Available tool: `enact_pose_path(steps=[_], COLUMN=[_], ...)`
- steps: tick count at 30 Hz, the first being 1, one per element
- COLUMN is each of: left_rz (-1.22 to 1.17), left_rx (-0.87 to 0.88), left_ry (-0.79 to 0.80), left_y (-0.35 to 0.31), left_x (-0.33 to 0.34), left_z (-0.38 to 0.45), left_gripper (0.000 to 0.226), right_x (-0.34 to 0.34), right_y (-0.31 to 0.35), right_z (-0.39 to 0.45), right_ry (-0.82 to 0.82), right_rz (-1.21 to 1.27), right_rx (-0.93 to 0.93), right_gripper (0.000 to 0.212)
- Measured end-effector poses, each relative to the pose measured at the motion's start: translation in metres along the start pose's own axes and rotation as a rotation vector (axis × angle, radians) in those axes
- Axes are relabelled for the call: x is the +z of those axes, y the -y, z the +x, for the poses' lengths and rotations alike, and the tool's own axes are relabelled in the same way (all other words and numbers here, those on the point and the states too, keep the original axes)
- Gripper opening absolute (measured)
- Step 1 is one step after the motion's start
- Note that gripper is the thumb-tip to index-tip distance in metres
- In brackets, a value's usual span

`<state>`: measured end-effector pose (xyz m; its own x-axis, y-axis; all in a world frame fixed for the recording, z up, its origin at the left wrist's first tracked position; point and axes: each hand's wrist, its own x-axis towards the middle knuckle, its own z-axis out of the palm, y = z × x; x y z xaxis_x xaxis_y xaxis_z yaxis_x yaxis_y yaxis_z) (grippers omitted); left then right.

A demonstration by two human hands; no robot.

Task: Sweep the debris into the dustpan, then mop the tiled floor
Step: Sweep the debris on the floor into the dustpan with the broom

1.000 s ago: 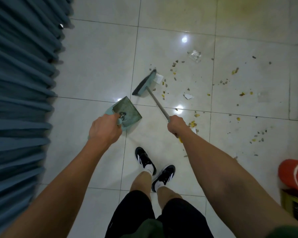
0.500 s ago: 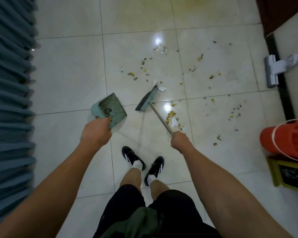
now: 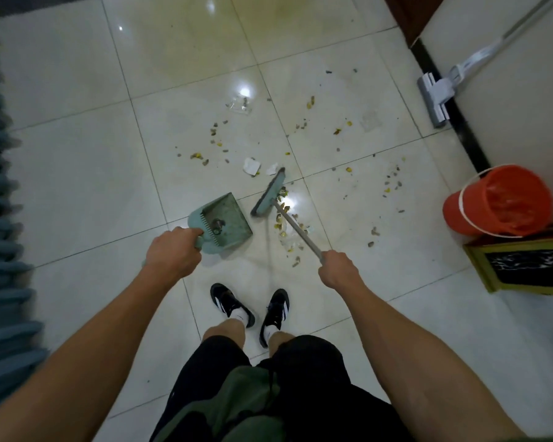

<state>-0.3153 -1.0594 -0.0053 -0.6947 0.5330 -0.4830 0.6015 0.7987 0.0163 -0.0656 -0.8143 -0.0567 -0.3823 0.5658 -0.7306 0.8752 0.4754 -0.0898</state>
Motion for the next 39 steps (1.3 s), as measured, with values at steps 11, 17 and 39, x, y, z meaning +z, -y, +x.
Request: enact_pose_path(steps=[11, 17, 39], left_rz=[-0.052, -0.069, -0.116], left_rx=[-0.068, -0.144, -0.254], left_ry=[-0.033, -0.045, 0.01], left_y=[0.066, 0.159, 0.304], left_x=[-0.019, -0.034, -0.11], left_z=[0.025, 0.058, 0.197], left_gripper=[0.034, 0.028, 0.042], right_x=[-0.021, -0.034, -0.075], right_y=[0.102, 0.2, 0.459], right_z=[0.022, 0.062, 0.174], right_ry=[-0.051, -0.034, 0.077], right_rz=[0.027, -0.092, -0.133], right_rx=[-0.162, -0.222, -0.319], right_gripper=[0.034, 0.04, 0.035])
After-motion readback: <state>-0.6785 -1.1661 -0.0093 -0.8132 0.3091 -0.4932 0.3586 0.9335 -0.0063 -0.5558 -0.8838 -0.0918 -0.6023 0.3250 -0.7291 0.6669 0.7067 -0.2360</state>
